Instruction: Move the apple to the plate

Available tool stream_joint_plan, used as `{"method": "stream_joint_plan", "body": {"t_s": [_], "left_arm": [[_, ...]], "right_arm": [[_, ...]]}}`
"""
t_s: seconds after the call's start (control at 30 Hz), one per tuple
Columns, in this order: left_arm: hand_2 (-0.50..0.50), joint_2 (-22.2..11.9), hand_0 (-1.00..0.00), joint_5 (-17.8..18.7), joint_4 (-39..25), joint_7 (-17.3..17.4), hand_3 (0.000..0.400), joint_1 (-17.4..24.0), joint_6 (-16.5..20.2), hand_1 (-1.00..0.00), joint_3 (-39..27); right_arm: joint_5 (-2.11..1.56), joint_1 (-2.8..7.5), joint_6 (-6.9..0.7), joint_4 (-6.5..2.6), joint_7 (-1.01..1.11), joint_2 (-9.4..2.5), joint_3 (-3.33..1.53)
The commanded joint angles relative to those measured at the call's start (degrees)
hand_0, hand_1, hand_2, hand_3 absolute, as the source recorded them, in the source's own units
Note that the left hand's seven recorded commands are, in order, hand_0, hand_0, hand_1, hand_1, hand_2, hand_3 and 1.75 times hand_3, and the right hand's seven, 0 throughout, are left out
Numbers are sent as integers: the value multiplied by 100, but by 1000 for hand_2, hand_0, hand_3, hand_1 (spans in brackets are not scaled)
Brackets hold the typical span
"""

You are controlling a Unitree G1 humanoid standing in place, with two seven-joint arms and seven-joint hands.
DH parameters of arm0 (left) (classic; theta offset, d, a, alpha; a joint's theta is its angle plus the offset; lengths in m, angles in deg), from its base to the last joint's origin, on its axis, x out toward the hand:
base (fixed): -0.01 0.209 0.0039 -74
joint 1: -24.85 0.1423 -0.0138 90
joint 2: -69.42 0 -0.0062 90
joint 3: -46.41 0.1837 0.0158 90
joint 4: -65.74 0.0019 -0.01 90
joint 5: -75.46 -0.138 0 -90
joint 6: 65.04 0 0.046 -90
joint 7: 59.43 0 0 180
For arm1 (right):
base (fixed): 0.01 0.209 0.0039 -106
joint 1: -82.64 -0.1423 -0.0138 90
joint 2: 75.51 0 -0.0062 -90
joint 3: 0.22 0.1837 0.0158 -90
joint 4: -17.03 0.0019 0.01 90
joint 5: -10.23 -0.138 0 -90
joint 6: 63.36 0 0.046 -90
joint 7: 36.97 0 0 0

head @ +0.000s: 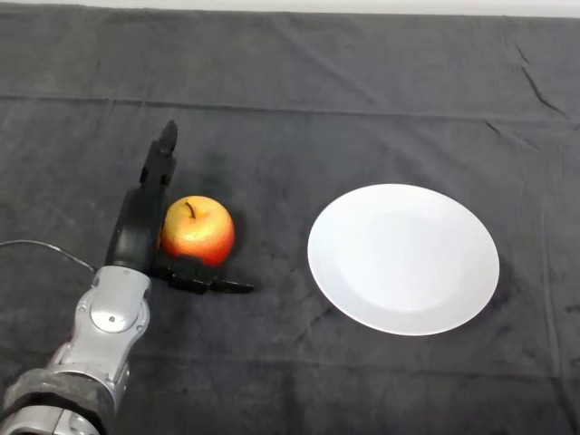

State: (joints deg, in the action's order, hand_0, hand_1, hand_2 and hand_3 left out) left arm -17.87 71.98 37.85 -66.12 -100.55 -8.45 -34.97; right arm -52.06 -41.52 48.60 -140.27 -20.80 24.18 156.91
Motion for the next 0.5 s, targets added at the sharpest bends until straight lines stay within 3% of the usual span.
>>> {"method": "stream_joint_plan", "body": {"t_s": [0.03, 0.33, 0.37, 0.43, 0.47, 0.5], "left_arm": [[0, 15, 0, 89, 321, 69, 0, -363, -78, 0, 154], [0, 15, 0, 171, 640, 167, 0, -472, -19, 0, 232], [-190, 16, -380, 174, 663, 168, 152, -484, -10, 0, 240], [-500, 20, -1000, 175, 706, 161, 400, -507, 6, 0, 260], [-500, 21, -1000, 172, 723, 154, 400, -516, 11, 0, 271], [-390, 20, -1000, 168, 739, 146, 400, -525, 15, -220, 281]], "right_arm": [[-63, 27, 23, 156, -30, 28, 16], [-67, 23, 26, 145, -23, 32, 20], [-67, 23, 26, 143, -22, 33, 21], [-68, 22, 27, 141, -21, 34, 22], [-68, 22, 27, 140, -20, 34, 22], [-68, 21, 27, 139, -19, 35, 22]]}}
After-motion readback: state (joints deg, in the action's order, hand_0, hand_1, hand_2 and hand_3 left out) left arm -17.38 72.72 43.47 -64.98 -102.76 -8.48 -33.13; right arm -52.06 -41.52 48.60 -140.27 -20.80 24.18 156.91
